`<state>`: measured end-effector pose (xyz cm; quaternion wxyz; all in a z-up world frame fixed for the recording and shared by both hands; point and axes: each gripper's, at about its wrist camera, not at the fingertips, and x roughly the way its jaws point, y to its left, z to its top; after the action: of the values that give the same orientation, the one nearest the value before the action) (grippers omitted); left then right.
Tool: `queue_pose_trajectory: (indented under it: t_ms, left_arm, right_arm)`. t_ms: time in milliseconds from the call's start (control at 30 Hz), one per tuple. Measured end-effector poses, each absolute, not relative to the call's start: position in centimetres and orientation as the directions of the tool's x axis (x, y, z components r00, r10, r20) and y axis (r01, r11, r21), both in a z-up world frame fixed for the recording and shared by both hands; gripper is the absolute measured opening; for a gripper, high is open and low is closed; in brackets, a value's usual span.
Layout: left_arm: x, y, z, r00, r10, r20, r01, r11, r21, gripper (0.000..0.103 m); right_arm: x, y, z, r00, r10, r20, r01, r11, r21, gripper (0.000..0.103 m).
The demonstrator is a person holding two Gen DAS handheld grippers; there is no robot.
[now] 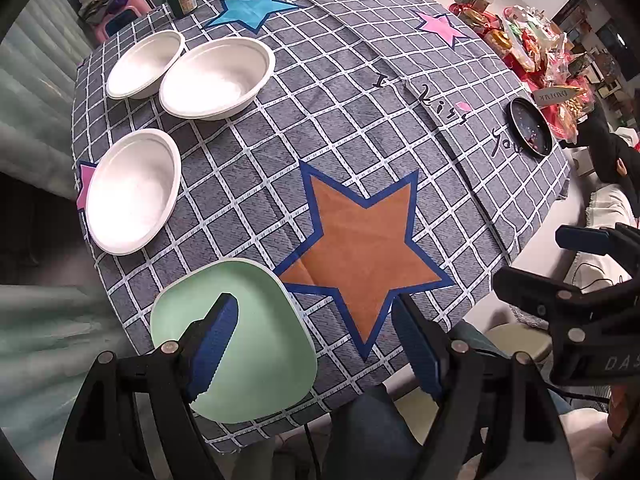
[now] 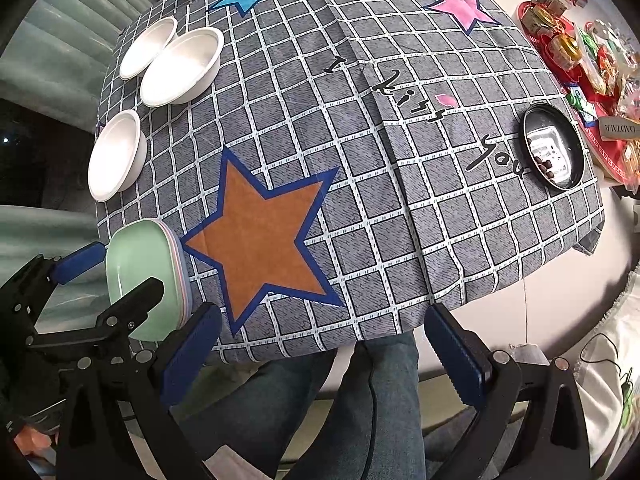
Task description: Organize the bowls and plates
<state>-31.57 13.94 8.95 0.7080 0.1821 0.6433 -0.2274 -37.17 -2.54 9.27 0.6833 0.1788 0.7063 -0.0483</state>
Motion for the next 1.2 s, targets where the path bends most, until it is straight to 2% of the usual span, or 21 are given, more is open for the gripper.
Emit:
queue_pose_trajectory:
  t_ms: [1200]
  left_arm:
    - [-29.4,15.5,9.3,0.095,-0.106,-0.99,0.548,0.836,-0.037,0.082]
  right_arm:
    - [-35.1,-1.4,9.3,0.017,0.147,-0.989,0.296,0.944,0.146,0.102]
